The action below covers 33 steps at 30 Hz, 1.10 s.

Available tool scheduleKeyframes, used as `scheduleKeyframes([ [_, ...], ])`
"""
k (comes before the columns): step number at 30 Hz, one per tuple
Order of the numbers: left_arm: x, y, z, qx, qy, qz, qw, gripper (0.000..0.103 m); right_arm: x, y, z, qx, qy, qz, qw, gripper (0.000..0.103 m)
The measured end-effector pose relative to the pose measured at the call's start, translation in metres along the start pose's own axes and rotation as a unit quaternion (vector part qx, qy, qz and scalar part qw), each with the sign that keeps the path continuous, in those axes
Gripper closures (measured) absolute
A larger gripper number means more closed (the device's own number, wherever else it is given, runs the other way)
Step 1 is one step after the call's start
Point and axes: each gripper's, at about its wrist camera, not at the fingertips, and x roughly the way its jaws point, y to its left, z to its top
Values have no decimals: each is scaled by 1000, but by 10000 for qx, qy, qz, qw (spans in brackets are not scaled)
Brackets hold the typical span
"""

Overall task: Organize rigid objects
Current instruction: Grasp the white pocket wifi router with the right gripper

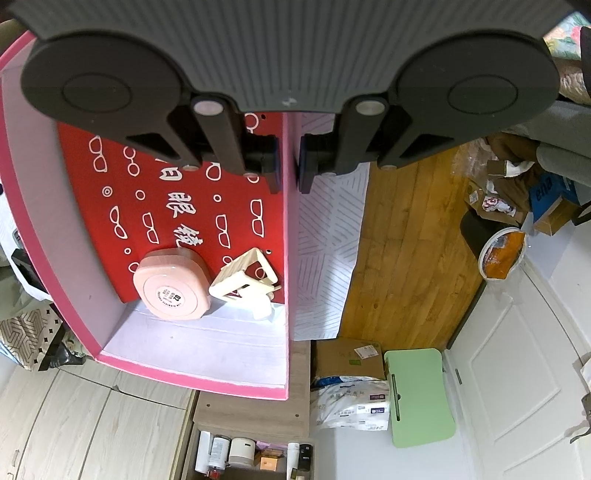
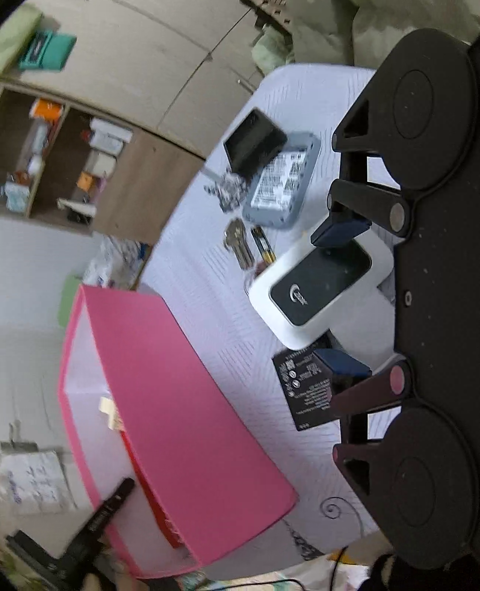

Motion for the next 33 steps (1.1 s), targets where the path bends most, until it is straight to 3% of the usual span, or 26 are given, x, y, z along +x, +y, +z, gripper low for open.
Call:
scheduleKeyframes([
  [4,0,-1,1,-30,-9,-39,10000,95,11,-4,0,-215,-62,-282,9994,31],
  [8,0,-1,2,1,-13,-94,10000,93,15,-12,-3,-52,-95,-85,9999,26],
  [13,0,-1,1,-7,-31,-88,10000,93,23,-8,-8,-311,-140,-46,9994,20],
  [18,1,-1,1,14,-24,-83,10000,93,26,-16,-5,-267,-186,68,9994,22],
  [21,1,-1,1,37,-24,-78,10000,93,24,-20,-4,-189,-237,153,9994,29],
  [26,1,0,0,32,-27,-84,10000,93,18,-31,1,383,-537,98,9978,34],
  [33,1,0,1,20,-30,-89,10000,93,35,-40,-2,635,-331,127,9973,35],
])
